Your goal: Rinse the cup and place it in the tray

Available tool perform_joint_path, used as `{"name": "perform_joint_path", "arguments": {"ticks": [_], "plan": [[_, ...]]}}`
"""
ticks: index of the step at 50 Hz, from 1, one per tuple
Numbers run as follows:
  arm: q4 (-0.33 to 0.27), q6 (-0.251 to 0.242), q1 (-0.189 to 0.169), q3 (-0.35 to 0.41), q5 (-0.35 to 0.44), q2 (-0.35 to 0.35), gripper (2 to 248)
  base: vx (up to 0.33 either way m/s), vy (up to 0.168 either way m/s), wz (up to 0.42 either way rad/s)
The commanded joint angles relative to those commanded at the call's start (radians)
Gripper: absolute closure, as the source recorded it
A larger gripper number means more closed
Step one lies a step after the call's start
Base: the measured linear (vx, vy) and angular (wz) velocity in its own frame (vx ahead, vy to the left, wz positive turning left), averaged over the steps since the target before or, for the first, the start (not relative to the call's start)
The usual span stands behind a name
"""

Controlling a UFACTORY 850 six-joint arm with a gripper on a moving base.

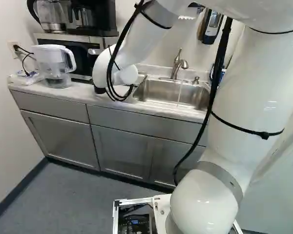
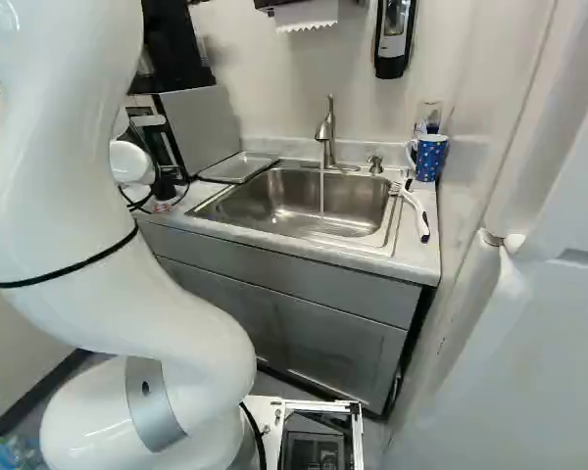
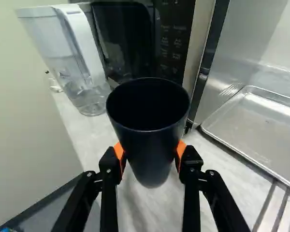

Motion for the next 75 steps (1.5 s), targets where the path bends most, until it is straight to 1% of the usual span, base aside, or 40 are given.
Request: {"name": "perform_joint_path", "arguments": {"ticks": [34,75], "plan": [[0.000,0.000,-0.035,0.022,0.000,0.095,129,0.000,0.000,0.000],[0.000,0.000,-0.095,0.027,0.000,0.100,129,0.000,0.000,0.000]]}}
